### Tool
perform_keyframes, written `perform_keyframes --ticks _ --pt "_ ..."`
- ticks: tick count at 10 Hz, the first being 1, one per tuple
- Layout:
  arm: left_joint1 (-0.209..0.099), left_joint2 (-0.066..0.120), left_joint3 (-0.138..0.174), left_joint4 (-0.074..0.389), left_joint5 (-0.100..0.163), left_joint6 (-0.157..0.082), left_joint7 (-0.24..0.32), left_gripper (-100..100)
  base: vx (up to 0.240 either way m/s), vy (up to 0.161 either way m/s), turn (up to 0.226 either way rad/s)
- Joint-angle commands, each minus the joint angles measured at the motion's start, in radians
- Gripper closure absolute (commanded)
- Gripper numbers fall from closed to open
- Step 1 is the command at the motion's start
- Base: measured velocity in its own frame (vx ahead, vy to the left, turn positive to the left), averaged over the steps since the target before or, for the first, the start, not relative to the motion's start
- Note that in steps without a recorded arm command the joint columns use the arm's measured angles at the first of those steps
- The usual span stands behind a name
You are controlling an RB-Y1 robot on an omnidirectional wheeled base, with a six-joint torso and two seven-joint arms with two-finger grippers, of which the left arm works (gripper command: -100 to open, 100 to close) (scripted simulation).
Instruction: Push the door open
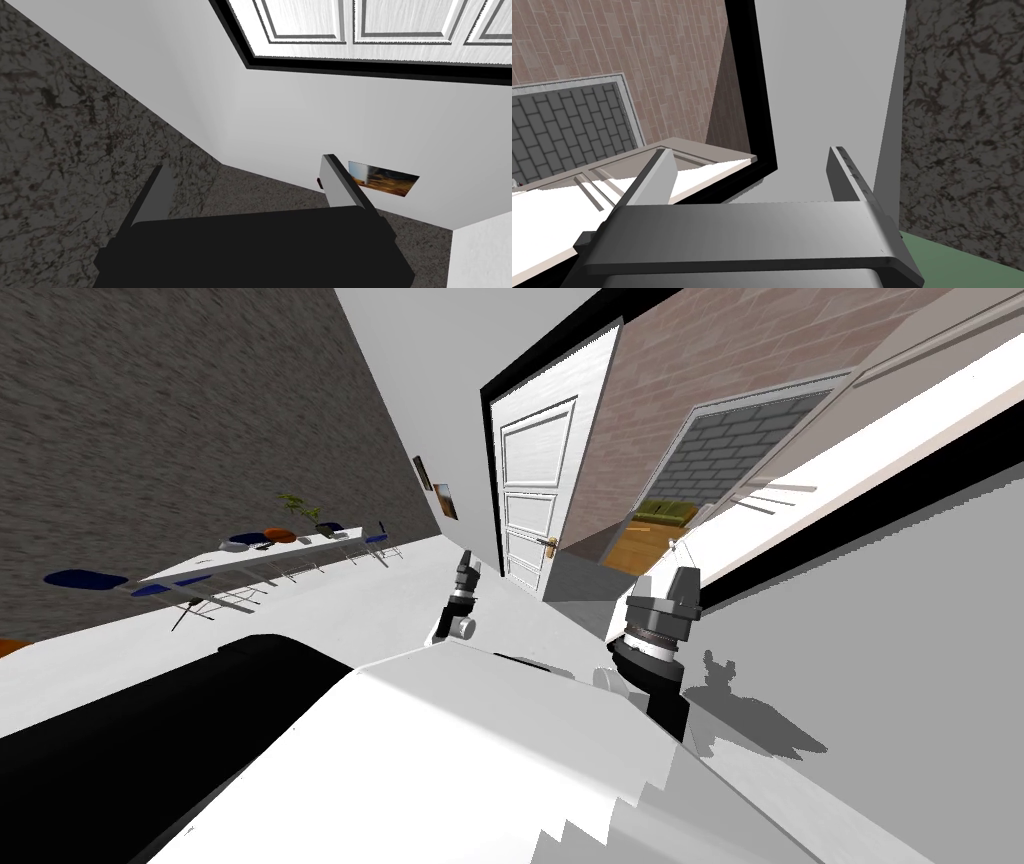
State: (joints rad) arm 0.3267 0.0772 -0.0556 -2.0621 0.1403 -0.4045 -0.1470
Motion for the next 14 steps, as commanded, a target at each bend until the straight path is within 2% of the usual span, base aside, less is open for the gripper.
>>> perform_keyframes --ticks 1,14 --pt "-0.018 0.003 -0.006 0.036 0.005 -0.003 -0.003 -100 0.084 0.018 -0.048" --pt "-0.204 0.016 -0.049 0.353 0.057 -0.009 -0.024 -100 0.094 0.027 -0.053"
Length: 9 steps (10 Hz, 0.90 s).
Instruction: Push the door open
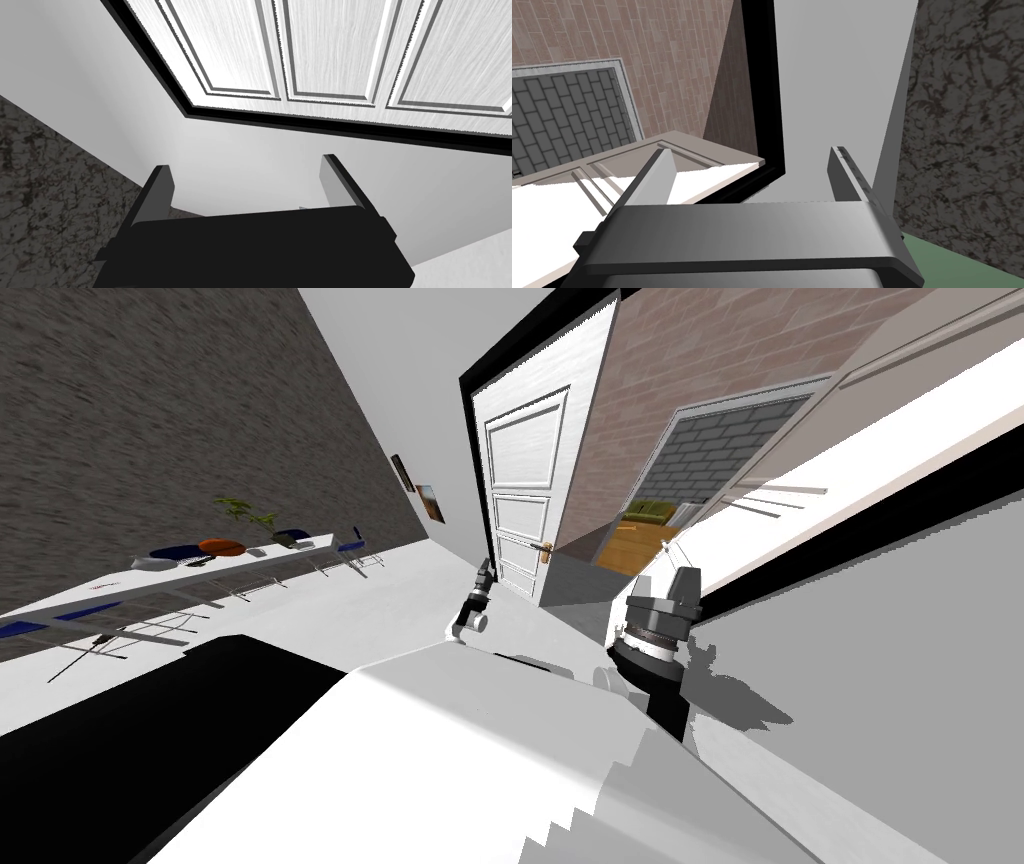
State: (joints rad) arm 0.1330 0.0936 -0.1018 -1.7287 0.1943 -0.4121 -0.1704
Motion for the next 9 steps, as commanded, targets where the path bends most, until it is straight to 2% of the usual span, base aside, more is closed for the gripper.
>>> perform_keyframes --ticks 1,8,9 --pt "-0.026 0.000 -0.006 0.046 0.007 -0.002 -0.003 -100 0.096 0.037 -0.050" --pt "-0.136 -0.004 -0.031 0.234 0.038 -0.006 -0.015 -100 0.096 0.034 -0.061" --pt "-0.136 -0.004 -0.031 0.234 0.038 -0.006 -0.015 -100 0.065 0.034 -0.017"
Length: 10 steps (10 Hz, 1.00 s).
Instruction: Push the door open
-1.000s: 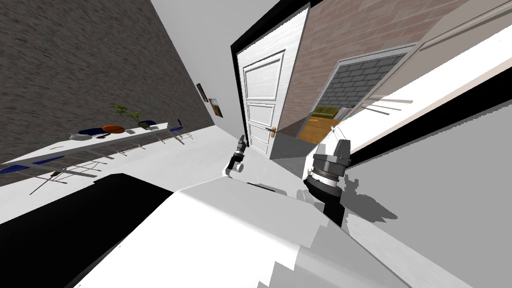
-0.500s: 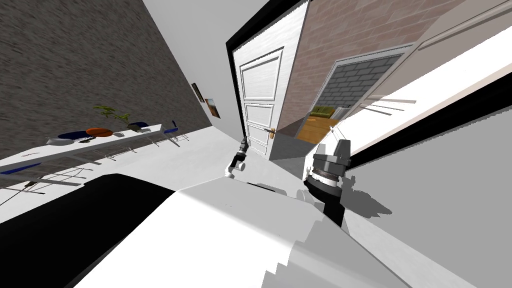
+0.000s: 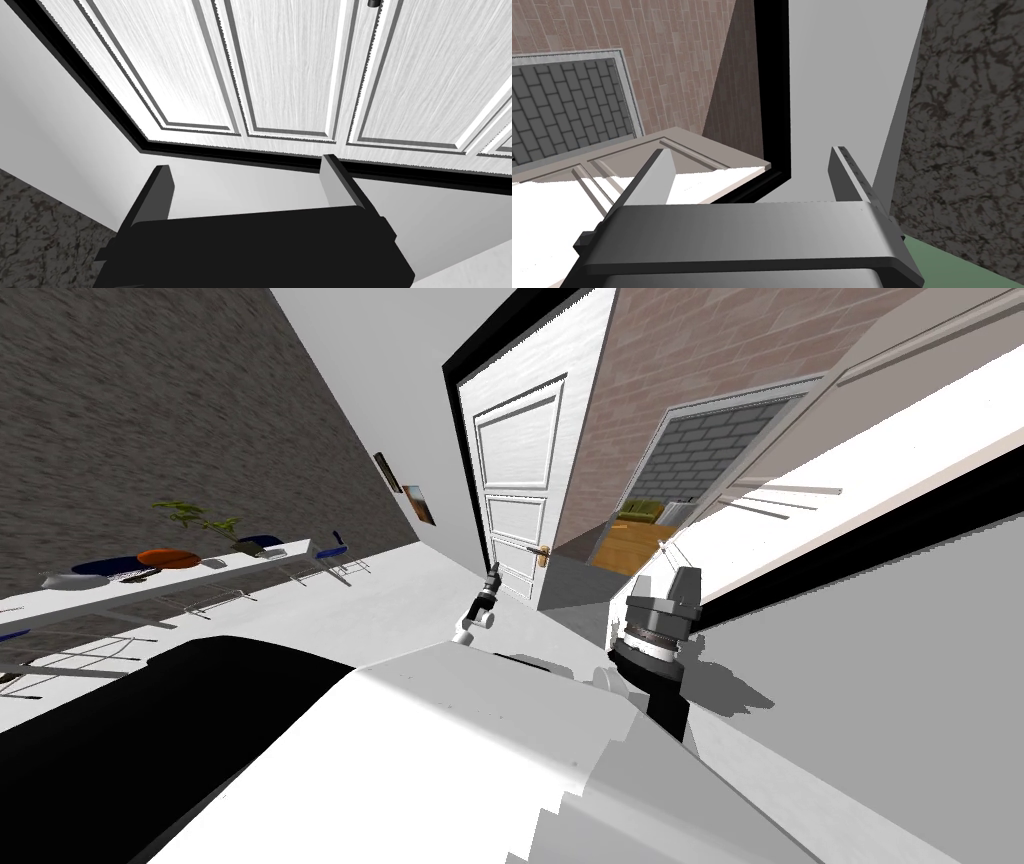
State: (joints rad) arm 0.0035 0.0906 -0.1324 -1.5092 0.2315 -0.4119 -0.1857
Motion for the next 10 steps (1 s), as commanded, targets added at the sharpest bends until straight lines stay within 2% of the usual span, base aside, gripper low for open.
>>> perform_keyframes --ticks 1,10 --pt "-0.023 -0.002 -0.005 0.042 0.005 -0.007 -0.002 -100 0.050 0.028 -0.030" --pt "-0.162 -0.021 -0.037 0.280 0.044 -0.012 -0.018 -100 0.090 0.038 -0.059"
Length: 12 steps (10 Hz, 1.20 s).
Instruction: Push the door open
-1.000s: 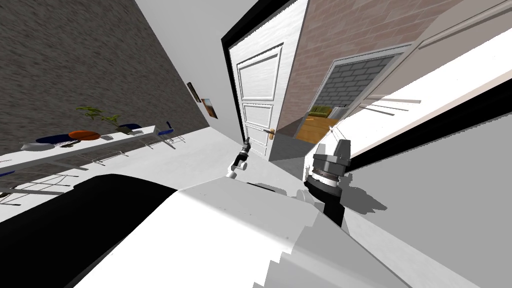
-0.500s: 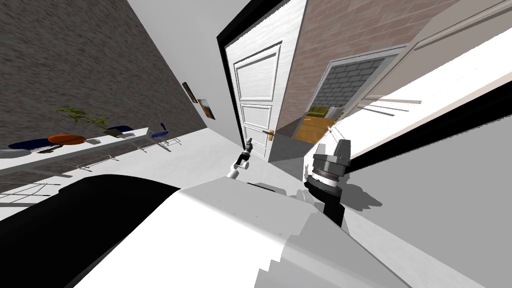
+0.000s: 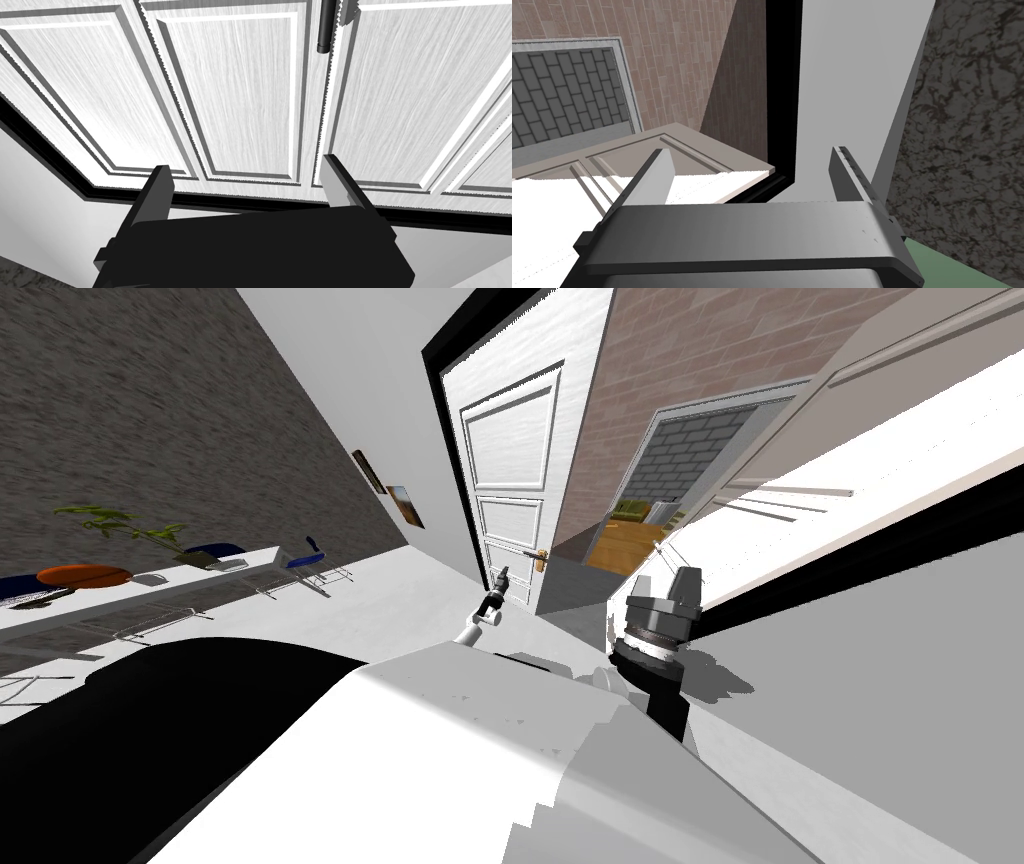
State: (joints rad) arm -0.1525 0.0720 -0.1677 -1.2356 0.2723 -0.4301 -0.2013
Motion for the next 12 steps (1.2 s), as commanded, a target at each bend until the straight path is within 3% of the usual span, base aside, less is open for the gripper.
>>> perform_keyframes --ticks 1,12 --pt "-0.021 -0.006 -0.005 0.031 0.007 0.006 -0.004 -100 0.100 0.045 -0.060" --pt "-0.166 -0.048 -0.038 0.278 0.047 0.001 -0.021 -100 0.087 0.042 -0.049"
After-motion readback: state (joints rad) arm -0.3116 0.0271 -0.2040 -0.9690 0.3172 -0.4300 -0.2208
